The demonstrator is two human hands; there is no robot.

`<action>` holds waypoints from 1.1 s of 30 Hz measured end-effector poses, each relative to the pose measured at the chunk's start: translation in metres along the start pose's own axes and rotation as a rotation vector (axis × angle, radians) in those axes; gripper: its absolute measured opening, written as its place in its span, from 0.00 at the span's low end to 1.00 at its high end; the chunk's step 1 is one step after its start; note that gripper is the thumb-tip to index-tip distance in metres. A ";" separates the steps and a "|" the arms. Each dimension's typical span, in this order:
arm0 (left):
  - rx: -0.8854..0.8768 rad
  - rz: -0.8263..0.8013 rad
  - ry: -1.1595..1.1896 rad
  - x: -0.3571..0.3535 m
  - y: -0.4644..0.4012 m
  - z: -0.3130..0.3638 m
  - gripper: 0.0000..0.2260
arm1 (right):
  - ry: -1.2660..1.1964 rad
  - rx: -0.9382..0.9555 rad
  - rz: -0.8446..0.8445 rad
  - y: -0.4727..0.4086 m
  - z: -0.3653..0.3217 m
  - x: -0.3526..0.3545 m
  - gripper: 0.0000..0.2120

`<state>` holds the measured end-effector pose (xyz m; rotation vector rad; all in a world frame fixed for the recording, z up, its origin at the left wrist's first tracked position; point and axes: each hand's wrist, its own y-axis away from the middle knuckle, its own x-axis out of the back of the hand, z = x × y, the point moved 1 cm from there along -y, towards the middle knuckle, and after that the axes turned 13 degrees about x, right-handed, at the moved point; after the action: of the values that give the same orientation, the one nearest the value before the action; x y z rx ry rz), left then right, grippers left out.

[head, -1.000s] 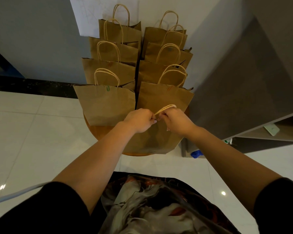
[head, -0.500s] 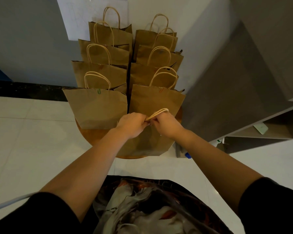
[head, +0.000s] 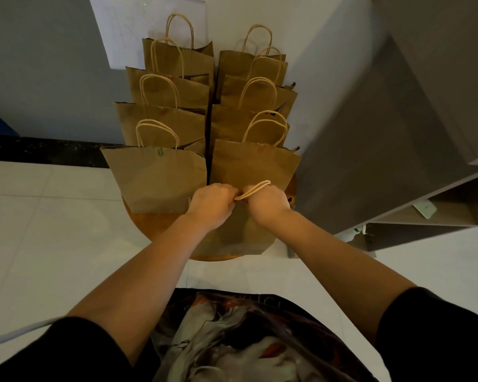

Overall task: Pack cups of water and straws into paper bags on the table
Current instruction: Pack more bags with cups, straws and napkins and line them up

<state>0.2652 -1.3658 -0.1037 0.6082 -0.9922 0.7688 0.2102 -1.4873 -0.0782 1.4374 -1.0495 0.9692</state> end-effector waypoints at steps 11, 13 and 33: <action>0.039 -0.037 -0.008 0.011 -0.004 -0.006 0.07 | -0.208 0.142 0.133 0.022 0.002 -0.002 0.10; 0.070 -0.107 -0.087 0.015 -0.004 -0.017 0.08 | -0.267 0.171 0.235 0.043 0.011 -0.011 0.06; 0.758 -0.241 0.749 -0.035 0.036 -0.077 0.15 | -0.923 -0.332 0.120 0.030 0.066 -0.067 0.16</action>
<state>0.2633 -1.2968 -0.1636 0.9629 0.0923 1.0438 0.1638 -1.5473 -0.1411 1.5593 -1.8721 0.1323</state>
